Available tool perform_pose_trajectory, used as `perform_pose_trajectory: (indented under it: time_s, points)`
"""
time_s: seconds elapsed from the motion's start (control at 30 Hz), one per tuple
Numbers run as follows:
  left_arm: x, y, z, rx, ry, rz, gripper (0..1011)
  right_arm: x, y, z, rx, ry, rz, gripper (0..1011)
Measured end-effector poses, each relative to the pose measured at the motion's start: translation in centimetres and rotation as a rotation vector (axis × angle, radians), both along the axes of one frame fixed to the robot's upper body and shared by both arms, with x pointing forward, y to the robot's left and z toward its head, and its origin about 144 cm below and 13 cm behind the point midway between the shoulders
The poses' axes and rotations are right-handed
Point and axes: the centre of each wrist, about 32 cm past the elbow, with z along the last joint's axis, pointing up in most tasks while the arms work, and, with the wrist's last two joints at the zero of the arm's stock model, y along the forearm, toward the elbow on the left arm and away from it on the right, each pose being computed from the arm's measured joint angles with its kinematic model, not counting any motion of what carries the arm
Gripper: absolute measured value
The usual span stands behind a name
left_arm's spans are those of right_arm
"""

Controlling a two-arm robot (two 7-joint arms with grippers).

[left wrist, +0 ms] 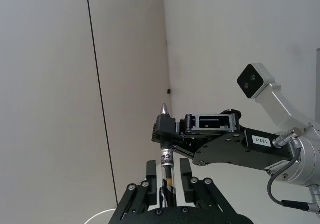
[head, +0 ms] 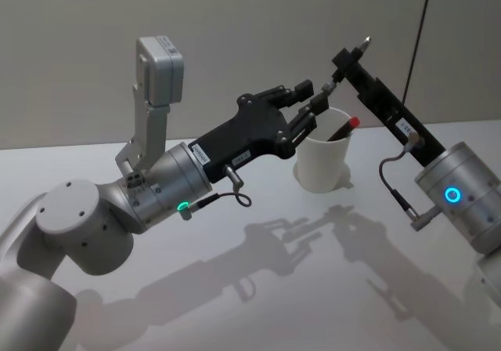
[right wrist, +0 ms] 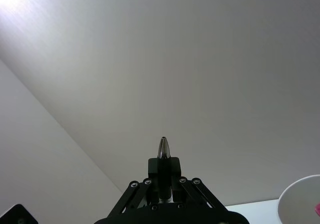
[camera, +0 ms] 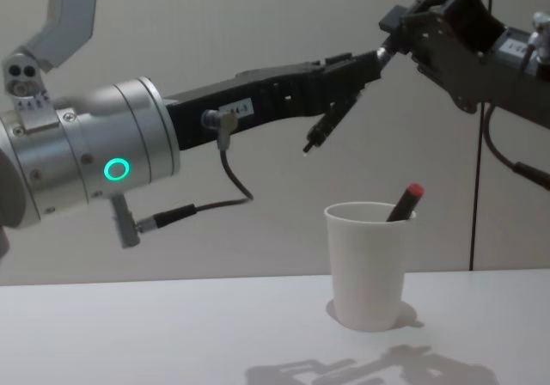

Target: Place the pen into the pen holder.

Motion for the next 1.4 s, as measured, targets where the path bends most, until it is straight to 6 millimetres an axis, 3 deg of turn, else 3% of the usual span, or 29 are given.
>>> perform_pose_trajectory:
  time_s: [0.03, 0.43, 0.83, 1.4]
  points:
    - [0.0, 0.0, 0.0, 0.000, 0.000, 0.000, 275, 0.0, 0.0, 0.0, 0.000, 0.000, 0.000, 122]
    - [0.0, 0.0, 0.0, 0.001, 0.000, 0.000, 690, 0.0, 0.0, 0.0, 0.000, 0.000, 0.001, 122]
    - [0.0, 0.0, 0.0, 0.001, 0.000, 0.000, 1001, 0.1, -0.3, 0.0, -0.008, -0.011, -0.011, 122]
    - [0.0, 0.0, 0.0, 0.001, 0.000, 0.000, 1001, 2.2, -4.2, -0.2, -0.145, -0.089, -0.176, 122]
